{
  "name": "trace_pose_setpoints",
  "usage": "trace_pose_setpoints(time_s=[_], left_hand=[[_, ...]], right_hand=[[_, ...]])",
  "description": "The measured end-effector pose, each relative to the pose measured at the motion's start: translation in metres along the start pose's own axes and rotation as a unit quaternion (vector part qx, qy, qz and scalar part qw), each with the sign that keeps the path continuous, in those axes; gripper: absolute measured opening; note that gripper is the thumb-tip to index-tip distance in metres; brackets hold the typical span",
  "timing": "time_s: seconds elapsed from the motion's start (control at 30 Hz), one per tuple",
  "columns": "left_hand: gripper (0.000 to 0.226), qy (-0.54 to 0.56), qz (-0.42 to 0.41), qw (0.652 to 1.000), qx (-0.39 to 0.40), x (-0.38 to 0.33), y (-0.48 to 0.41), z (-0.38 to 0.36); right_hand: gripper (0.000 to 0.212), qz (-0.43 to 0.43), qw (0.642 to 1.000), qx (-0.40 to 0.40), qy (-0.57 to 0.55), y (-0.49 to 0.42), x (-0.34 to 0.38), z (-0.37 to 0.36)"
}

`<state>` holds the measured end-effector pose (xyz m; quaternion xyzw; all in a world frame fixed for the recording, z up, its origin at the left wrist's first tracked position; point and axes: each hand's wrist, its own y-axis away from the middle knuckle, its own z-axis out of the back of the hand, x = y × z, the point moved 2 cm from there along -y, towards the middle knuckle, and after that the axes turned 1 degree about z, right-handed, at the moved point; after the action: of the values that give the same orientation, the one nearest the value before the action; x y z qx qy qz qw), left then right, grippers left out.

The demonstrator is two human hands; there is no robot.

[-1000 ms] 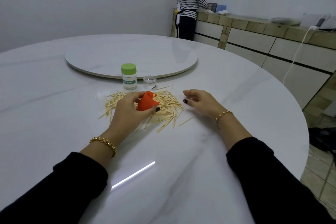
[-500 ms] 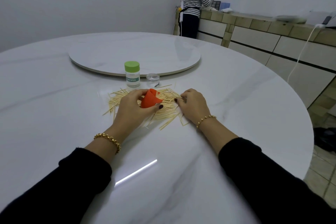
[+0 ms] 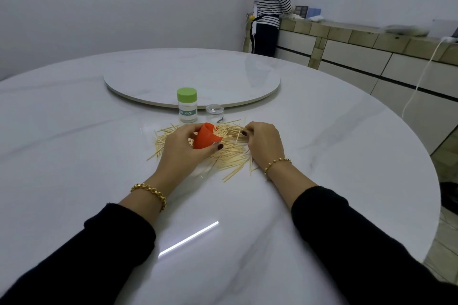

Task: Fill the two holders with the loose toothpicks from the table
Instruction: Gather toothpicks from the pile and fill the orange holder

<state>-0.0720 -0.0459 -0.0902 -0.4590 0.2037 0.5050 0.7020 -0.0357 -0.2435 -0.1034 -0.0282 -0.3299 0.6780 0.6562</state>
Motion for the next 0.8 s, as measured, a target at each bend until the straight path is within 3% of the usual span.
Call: trace_pose_setpoints(time_s=[0.37,0.6,0.8], left_hand=[[0.057,-0.011,0.019,0.999,-0.034,0.011,-0.007,0.011],[0.058,-0.033,0.001,0.999,-0.038,0.017,-0.01,0.011],[0.062,-0.061,0.02,0.994,-0.092,0.027,-0.014,0.014]], right_hand=[[0.015,0.049,0.985,-0.079,-0.145,-0.003,0.011,0.004],[0.016,0.082,0.974,-0.11,-0.178,-0.01,0.031,-0.001],[0.016,0.137,0.975,-0.074,-0.16,-0.01,0.034,-0.006]])
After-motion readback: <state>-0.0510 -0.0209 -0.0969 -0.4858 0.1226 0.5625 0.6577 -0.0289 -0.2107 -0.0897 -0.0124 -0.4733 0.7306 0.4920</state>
